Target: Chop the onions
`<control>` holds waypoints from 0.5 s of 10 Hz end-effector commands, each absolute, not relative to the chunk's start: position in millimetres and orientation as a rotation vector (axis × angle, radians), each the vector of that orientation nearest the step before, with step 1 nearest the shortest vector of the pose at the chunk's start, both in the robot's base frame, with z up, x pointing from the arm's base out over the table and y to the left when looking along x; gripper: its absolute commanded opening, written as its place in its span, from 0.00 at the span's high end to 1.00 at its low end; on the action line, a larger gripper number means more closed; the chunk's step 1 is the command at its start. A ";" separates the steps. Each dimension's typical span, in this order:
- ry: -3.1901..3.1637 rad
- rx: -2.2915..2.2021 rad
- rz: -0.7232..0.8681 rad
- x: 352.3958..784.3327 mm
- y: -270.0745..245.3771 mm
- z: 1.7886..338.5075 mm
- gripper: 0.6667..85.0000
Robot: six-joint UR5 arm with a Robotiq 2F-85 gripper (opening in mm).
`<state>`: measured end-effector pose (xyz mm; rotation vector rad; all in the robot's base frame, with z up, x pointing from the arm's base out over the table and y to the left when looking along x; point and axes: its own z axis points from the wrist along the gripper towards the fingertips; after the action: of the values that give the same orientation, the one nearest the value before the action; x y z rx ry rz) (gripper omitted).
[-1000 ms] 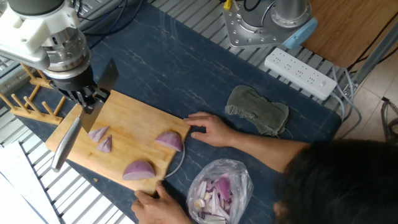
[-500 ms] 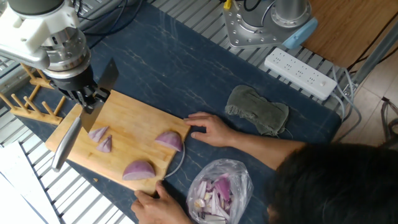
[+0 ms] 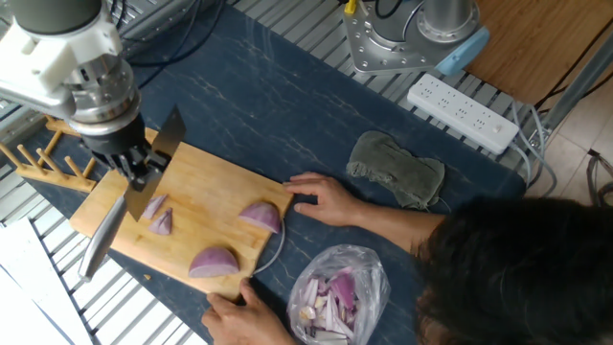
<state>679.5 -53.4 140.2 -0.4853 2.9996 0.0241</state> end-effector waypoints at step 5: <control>2.984 -0.398 0.058 698.9 -47.6 109.7 1.00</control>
<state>695.9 -52.1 115.4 -0.4406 2.9836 0.0283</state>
